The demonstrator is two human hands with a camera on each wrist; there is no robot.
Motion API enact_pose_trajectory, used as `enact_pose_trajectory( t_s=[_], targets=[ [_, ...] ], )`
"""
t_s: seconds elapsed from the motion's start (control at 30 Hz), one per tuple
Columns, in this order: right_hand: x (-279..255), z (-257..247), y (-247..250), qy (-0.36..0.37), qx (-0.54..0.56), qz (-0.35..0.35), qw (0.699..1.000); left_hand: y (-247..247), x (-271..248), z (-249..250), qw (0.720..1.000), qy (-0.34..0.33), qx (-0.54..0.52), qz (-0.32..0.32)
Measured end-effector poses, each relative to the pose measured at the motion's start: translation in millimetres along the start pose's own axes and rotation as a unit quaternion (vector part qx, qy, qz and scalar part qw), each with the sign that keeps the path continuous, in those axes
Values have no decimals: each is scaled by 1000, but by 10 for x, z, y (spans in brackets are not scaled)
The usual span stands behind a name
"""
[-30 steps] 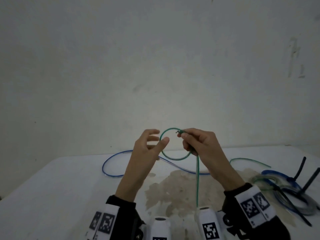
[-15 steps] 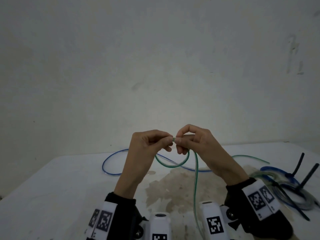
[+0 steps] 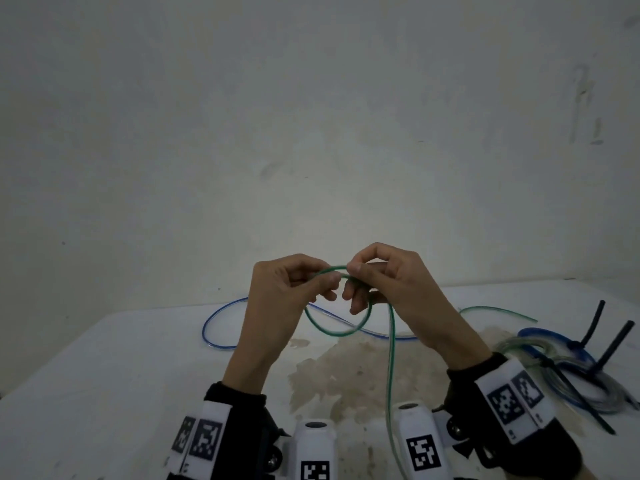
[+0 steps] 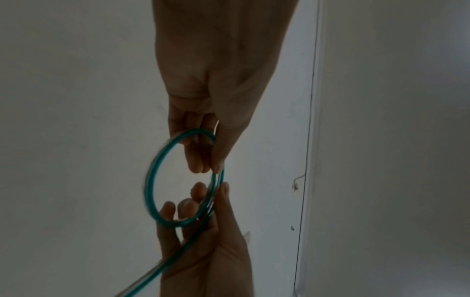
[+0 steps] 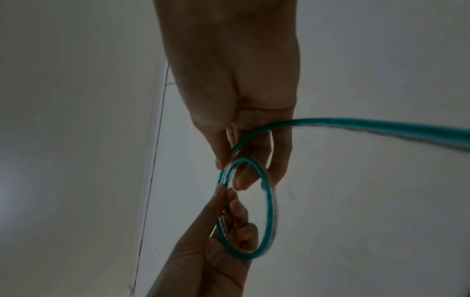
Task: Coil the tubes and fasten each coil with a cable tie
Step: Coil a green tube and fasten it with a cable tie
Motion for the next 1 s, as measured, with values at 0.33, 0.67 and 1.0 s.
enact_pose_trajectory(
  t_s=[0.33,0.67,1.0],
  targets=[
    [18,-45,111,64,50,99,992,143,0,-89,984,70,-137,85],
    [20,228,-103,-1,199,48,979,136,-16,-170,960,123,-233,97],
    [41,35,82,69,37,17,997,-61,-30,-114,992,70,-29,-103]
  ],
)
Point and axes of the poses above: each hand's wrist, its own x-axis towards the middle knuckle, its own y-axis out of the back of the hand, z = x × y, the point moved 7 cm from there along x, towards the middle knuckle, and after that the axes turned 15 degrees about x, right-handed, at the moved point
